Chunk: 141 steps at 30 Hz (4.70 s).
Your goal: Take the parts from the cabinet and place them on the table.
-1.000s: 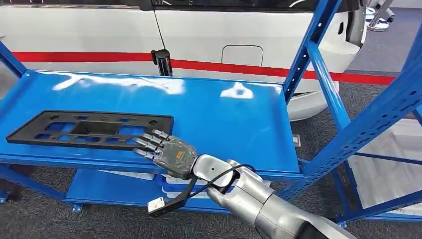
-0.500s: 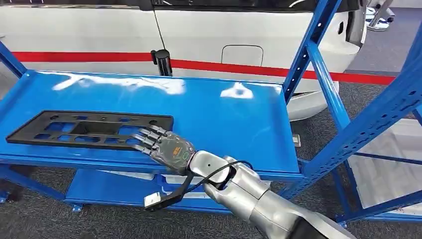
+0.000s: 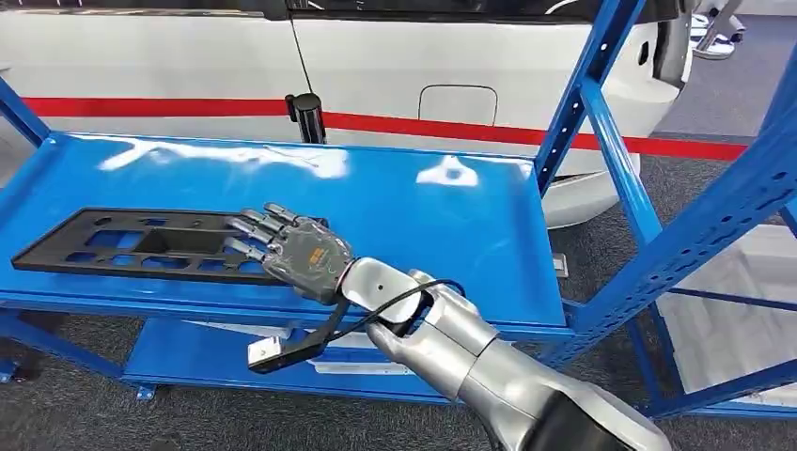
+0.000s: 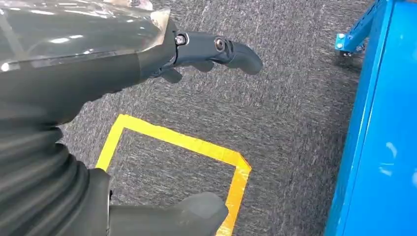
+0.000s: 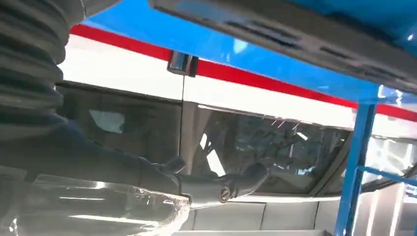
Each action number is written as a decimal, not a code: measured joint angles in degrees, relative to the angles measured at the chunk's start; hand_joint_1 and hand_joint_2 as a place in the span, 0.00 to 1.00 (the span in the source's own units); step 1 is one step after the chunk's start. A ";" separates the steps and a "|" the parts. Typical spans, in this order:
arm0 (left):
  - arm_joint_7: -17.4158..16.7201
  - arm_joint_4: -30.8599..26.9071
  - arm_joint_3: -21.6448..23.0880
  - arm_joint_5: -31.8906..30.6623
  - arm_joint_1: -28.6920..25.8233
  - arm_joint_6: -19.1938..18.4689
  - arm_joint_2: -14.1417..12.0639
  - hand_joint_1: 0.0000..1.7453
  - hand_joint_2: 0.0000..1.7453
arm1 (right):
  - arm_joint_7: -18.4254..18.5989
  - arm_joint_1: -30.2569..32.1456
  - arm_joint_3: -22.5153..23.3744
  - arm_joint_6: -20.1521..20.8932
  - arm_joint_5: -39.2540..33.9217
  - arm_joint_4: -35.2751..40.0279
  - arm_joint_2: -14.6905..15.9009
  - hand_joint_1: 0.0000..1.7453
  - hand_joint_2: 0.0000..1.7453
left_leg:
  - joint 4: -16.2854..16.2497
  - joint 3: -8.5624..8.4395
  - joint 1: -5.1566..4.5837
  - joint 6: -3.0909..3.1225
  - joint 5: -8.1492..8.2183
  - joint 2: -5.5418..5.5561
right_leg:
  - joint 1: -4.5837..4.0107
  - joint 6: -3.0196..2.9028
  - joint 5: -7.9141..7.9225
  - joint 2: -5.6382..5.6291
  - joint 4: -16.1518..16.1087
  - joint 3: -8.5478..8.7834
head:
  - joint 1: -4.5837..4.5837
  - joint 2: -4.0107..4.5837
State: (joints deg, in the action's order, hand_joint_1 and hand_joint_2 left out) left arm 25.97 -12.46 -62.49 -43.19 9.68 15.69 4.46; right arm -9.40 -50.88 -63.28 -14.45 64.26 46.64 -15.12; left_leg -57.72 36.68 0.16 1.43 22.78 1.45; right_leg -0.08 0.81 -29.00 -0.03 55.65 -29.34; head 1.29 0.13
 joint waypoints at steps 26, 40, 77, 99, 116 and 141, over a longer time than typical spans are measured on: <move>0.33 0.00 -0.02 0.52 -0.03 0.02 0.04 0.00 1.00 | -0.42 0.61 -0.63 -0.11 0.62 -4.28 -2.73 0.00 1.00 | 0.00 0.00 0.01 0.00 0.00 0.00 | 0.00 0.00 0.00 0.00 0.00 0.00 | 0.00 0.00; 0.37 0.00 0.00 0.66 -0.01 -0.20 0.24 0.00 1.00 | 0.81 0.52 -0.63 0.37 1.49 -7.58 -4.40 0.00 1.00 | 0.00 0.00 0.02 0.00 0.00 -0.01 | 0.00 -0.01 0.00 0.00 0.00 -0.01 | 0.00 0.00; -1.03 0.00 0.68 0.07 0.40 -0.50 0.57 0.00 0.00 | 6.40 -1.11 -2.32 1.55 -0.54 -11.69 -4.59 0.00 1.00 | 0.00 -0.01 0.02 0.00 0.00 0.00 | 0.00 0.00 0.00 0.00 0.00 0.00 | 0.00 0.00; -0.37 0.00 0.72 0.07 0.83 -1.05 0.59 0.00 0.00 | 6.38 -1.10 -2.71 0.92 -0.54 -13.42 -4.59 0.00 1.00 | 0.00 -0.02 0.02 0.00 0.00 0.00 | 0.00 0.00 0.00 0.00 0.00 0.01 | 0.00 0.00; 0.31 0.00 0.79 0.07 1.14 0.09 0.28 0.00 0.00 | 6.38 -1.30 -2.80 0.31 -0.57 -14.32 -4.53 0.00 1.00 | 0.67 -2.84 0.03 1.21 2.03 -0.22 | 0.61 0.65 -3.88 -0.03 16.96 -10.95 | -0.24 0.00; 2.03 0.00 0.83 0.04 1.18 1.53 0.39 0.00 0.00 | 5.99 -1.93 -2.71 -0.74 -0.57 -14.64 -4.59 0.97 1.00 | 0.34 -0.41 0.36 -1.74 -0.14 -1.08 | -0.62 -2.33 0.71 -0.26 1.03 -1.31 | 0.11 0.00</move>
State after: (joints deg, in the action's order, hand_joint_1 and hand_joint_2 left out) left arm 28.00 -12.46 -61.66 -43.15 10.87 17.22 4.85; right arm -3.41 -52.81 -65.99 -15.19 63.69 32.00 -19.71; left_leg -57.38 36.28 0.52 -0.32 22.65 0.37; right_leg -0.70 -1.51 -28.29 -0.29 56.68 -30.65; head 1.40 0.13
